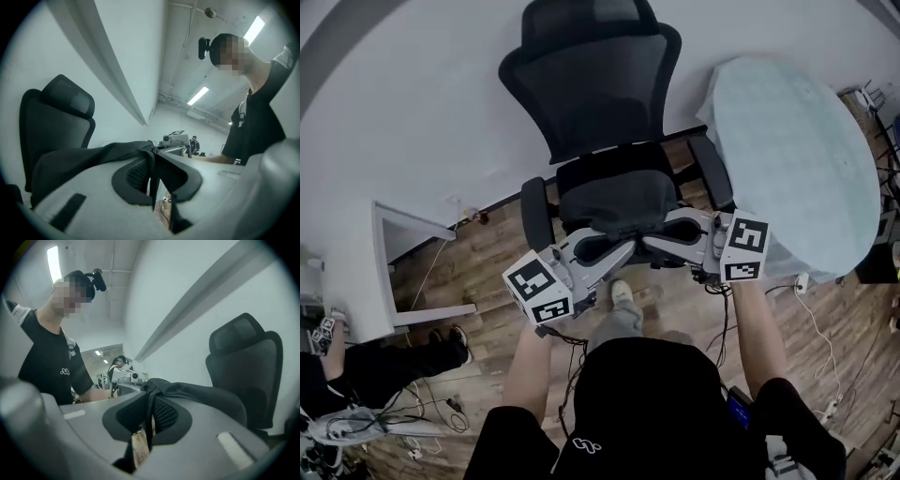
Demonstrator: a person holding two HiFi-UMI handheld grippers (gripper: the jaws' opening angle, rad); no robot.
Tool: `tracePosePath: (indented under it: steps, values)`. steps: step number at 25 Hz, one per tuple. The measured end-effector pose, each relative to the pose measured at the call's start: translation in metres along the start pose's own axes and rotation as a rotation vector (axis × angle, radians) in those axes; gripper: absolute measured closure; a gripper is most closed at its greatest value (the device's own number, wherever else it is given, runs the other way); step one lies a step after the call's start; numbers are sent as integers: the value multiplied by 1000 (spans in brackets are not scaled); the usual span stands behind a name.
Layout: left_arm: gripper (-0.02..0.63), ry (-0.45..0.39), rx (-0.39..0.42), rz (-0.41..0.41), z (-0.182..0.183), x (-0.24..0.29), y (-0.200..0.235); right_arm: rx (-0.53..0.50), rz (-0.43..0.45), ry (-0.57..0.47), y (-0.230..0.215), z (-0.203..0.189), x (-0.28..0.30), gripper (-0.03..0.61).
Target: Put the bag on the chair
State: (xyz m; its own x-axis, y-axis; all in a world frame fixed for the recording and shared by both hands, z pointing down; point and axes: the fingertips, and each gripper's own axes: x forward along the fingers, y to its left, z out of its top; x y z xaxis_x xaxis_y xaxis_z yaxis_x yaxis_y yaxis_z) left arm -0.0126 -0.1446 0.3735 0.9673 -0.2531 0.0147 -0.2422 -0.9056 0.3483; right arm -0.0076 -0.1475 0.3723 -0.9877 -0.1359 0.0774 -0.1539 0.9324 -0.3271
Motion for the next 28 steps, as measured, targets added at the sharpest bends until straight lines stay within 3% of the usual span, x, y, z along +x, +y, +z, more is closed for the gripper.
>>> tracePosePath:
  steps: [4,8,19,28]
  values:
    - [584,-33,-32,-12,5,11,38,96,-81,26,-38,3,5,541]
    - [584,-77,-66,0,16,8,74,116,-116,28,-70,14,23,541]
    - [584,-69,-141,36,5,15,124,196,-128,47,-120,1,36,541]
    - [584,-51,-199,105,-3,36,207,232,-139,103,-204,-7,49,541]
